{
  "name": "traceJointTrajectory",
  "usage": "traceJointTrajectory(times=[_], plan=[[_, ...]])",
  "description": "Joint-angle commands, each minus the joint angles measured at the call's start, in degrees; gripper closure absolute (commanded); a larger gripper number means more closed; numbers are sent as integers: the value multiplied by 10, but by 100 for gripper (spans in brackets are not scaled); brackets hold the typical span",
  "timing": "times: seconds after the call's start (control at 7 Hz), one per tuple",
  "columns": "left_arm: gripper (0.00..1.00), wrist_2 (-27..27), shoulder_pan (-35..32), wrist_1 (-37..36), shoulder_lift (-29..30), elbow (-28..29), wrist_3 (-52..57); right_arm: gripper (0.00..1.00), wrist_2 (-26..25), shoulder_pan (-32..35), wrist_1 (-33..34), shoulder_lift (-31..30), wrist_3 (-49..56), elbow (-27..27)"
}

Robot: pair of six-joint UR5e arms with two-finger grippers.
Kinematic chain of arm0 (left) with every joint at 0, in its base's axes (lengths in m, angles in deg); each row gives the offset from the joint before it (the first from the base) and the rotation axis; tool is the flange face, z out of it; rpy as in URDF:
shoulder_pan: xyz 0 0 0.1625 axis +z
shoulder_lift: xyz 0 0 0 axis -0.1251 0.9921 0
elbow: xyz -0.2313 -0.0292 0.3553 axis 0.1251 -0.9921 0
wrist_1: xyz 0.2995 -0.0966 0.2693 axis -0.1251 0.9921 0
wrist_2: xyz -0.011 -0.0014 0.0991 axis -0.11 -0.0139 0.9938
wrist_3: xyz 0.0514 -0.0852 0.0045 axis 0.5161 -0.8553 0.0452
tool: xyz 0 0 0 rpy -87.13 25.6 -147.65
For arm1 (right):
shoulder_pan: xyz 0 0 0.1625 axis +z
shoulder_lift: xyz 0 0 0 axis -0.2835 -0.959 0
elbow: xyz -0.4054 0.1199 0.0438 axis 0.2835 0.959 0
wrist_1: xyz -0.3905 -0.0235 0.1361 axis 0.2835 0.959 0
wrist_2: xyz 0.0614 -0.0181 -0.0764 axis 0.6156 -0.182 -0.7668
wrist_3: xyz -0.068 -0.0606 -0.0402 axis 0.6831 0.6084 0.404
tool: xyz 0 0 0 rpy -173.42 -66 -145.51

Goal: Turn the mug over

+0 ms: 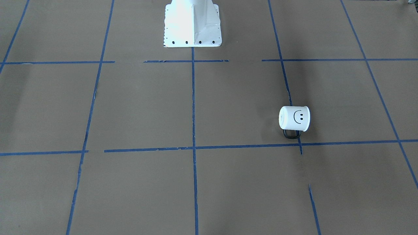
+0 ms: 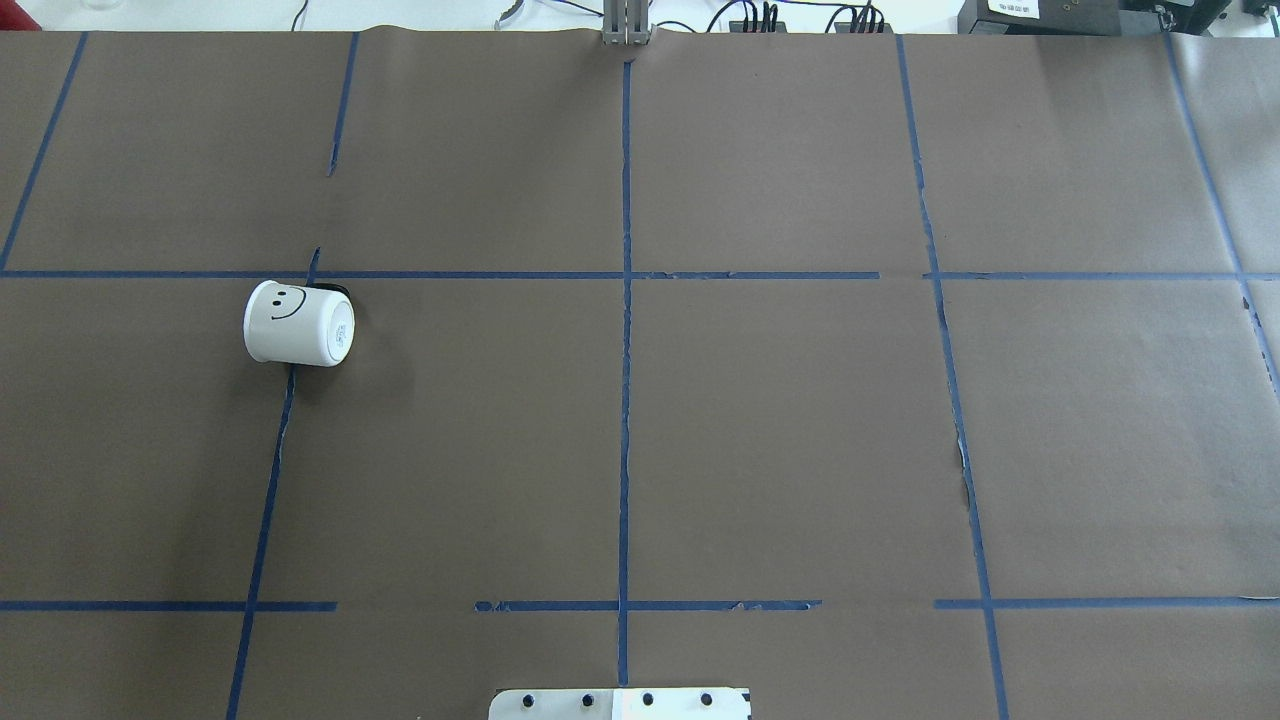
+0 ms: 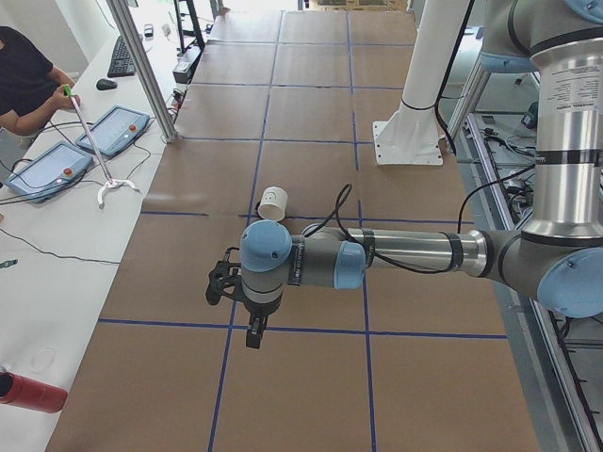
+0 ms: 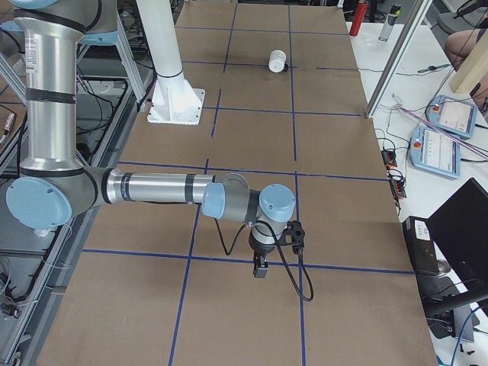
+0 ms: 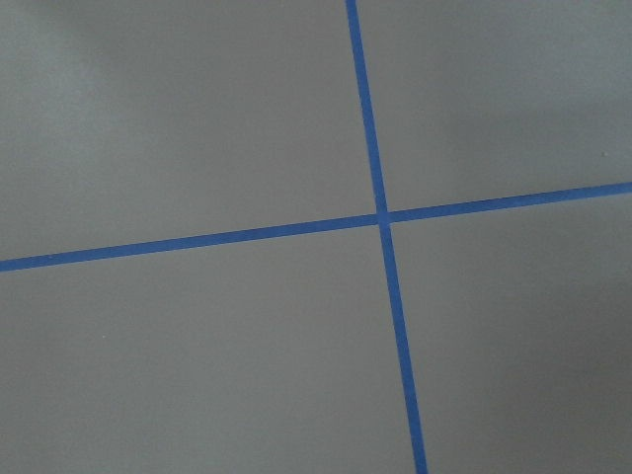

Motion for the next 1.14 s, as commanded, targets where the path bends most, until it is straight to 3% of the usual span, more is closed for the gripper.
traceJointTrajectory(times=[0.0, 0.57, 0.71, 1.0], plan=[[0, 4, 1, 2, -7, -1, -1, 0, 0, 0, 0, 0, 0, 0], [0, -27, 4, 8, -15, 4, -11, 0, 0, 0, 0, 0, 0, 0], [0, -46, 11, 13, -12, 3, -72, 0, 0, 0, 0, 0, 0, 0], [0, -61, 56, 105, -13, 12, -198, 0, 0, 0, 0, 0, 0, 0]])
